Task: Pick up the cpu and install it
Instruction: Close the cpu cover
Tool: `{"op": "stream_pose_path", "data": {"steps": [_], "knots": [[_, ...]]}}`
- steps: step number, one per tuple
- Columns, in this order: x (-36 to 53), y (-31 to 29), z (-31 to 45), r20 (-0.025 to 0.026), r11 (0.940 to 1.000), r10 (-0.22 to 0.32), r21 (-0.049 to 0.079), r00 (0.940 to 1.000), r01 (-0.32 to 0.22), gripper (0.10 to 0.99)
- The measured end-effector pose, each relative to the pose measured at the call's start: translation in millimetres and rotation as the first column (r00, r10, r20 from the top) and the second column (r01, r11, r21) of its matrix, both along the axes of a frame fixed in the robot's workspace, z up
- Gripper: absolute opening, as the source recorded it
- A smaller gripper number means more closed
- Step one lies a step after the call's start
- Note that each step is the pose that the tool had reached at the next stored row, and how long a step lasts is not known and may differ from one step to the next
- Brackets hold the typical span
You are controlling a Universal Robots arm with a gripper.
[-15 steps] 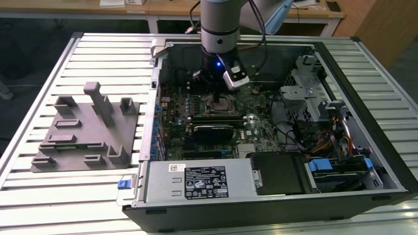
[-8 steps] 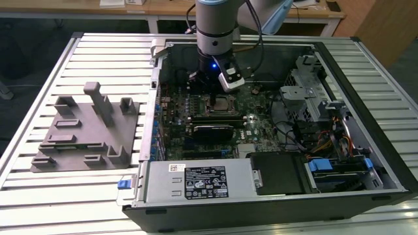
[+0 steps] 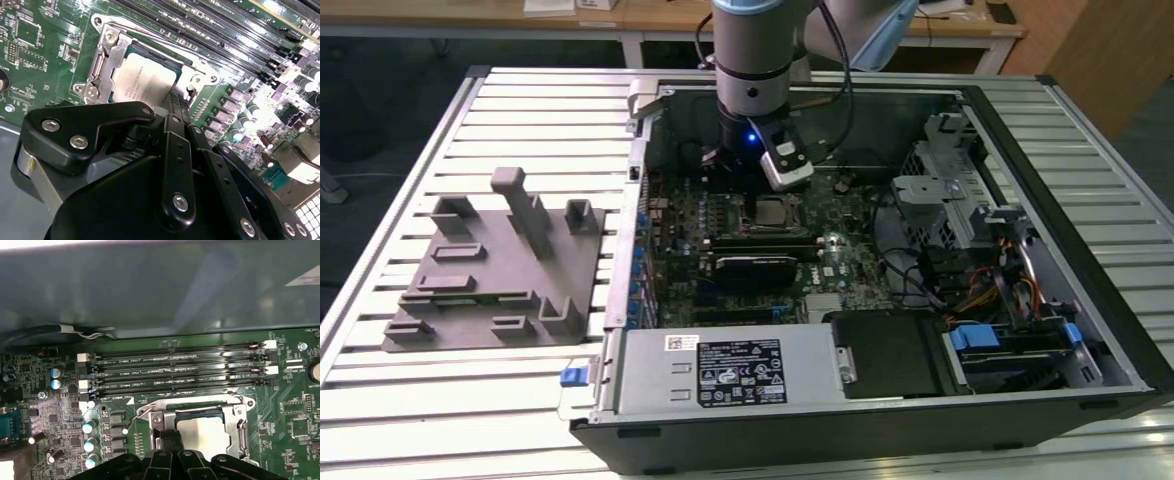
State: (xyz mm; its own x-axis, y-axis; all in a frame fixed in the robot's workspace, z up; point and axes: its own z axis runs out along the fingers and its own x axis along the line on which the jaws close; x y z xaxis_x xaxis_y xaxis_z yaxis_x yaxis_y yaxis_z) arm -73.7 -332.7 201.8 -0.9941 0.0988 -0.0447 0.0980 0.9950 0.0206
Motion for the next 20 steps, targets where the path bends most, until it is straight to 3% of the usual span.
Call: {"op": "stream_pose_path", "data": {"steps": [20], "knots": [[-4.6, -0.1, -5.2, -0.0009, 1.0000, 0.000, 0.000, 1.0000, 0.000, 0.106]]}}
